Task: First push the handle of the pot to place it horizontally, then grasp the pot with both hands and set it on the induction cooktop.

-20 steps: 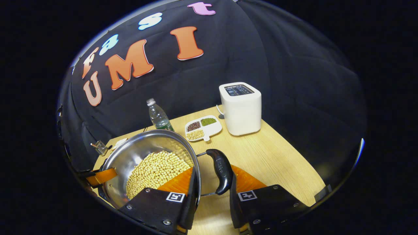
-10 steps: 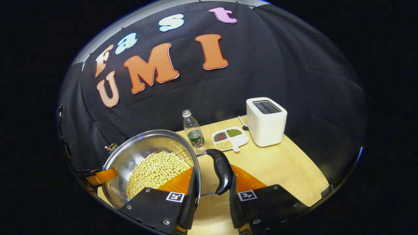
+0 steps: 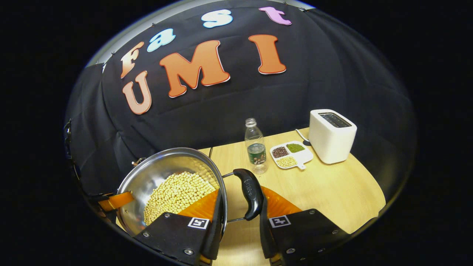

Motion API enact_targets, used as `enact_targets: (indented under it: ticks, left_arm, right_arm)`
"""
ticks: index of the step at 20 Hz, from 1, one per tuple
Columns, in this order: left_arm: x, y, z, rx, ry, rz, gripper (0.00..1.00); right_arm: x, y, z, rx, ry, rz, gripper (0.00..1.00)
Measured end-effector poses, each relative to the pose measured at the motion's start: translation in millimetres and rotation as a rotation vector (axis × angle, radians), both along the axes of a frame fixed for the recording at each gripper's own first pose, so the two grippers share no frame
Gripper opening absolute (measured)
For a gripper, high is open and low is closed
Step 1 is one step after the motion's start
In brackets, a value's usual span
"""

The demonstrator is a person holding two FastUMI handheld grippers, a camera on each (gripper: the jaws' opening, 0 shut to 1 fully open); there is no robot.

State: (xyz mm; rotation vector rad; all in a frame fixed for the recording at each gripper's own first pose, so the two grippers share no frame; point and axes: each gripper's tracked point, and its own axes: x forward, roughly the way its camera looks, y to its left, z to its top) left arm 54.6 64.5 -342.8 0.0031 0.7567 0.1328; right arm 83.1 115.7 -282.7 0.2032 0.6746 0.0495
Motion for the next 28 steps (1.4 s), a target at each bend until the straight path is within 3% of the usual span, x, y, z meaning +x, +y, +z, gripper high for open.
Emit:
enact_targets:
  ticks: [2, 6, 8, 15, 22, 28]
  left_arm:
    - [-2.0, 18.0, -1.5, 0.000, 0.006, 0.015, 0.60]
    - [-3.1, 46.0, -5.8, 0.013, 0.021, 0.028, 0.55]
    - [-3.9, 58.0, -8.9, 0.017, 0.024, 0.035, 0.60]
    - [-13.2, 94.7, -42.6, -0.006, 0.075, 0.072, 0.59]
    - [-9.1, 110.1, -74.2, -0.043, 0.122, 0.090, 0.59]
    - [1.3, 104.3, -64.1, -0.032, 0.135, 0.079, 0.57]
  right_arm:
    - [0.1, 16.0, -5.9, 0.003, 0.007, 0.015, 0.45]
    - [1.2, 41.4, -18.9, 0.010, 0.022, 0.032, 0.45]
    - [3.0, 52.6, -26.5, 0.012, 0.028, 0.039, 0.45]
    - [0.6, 81.6, -60.5, 0.002, 0.081, 0.064, 0.45]
    - [-1.8, 95.8, -84.6, -0.022, 0.127, 0.077, 0.45]
    - [-3.8, 98.0, -96.2, -0.020, 0.154, 0.077, 0.45]
